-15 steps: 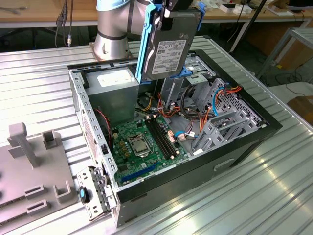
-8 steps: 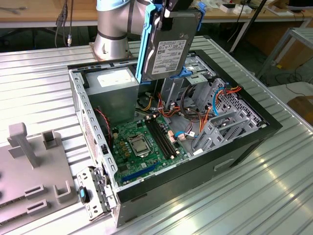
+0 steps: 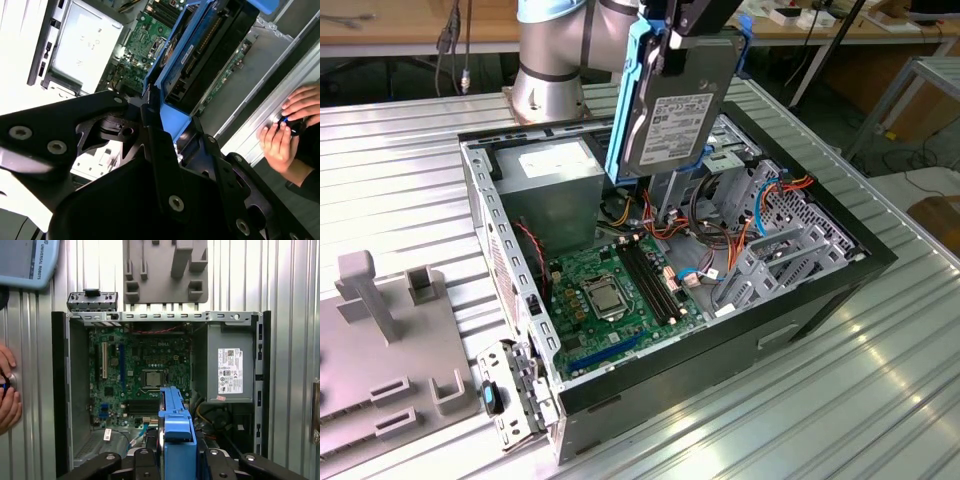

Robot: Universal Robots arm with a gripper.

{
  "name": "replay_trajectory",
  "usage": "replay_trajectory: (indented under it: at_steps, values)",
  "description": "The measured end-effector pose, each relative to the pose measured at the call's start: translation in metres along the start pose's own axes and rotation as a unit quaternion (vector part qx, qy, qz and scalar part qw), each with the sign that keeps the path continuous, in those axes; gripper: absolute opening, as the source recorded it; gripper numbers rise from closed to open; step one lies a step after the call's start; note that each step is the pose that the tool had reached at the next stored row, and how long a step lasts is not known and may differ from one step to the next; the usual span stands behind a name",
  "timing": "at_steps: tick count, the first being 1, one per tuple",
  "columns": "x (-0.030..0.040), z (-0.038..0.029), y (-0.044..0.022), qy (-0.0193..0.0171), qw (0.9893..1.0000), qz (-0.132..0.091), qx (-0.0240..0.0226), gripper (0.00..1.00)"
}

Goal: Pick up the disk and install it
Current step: 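Insert the disk into the insertion slot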

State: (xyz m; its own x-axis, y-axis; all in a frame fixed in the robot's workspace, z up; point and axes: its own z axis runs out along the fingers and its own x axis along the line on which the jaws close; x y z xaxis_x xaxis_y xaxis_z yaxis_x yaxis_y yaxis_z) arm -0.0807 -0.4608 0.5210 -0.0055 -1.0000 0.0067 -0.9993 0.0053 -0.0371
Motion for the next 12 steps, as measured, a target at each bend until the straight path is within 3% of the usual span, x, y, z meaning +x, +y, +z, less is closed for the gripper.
replay_trajectory:
  at_steps: [6, 9, 12]
  values:
    - [0.0123, 0.0019, -0.0031, 0.0003, 1.0000, 0.000, 0.0000, 0.37]
    - [0.0130, 0.0028, -0.0159, 0.0003, 1.0000, 0.000, 0.0000, 0.37]
    - [0.0130, 0.0032, -0.0235, 0.0003, 1.0000, 0.000, 0.0000, 0.37]
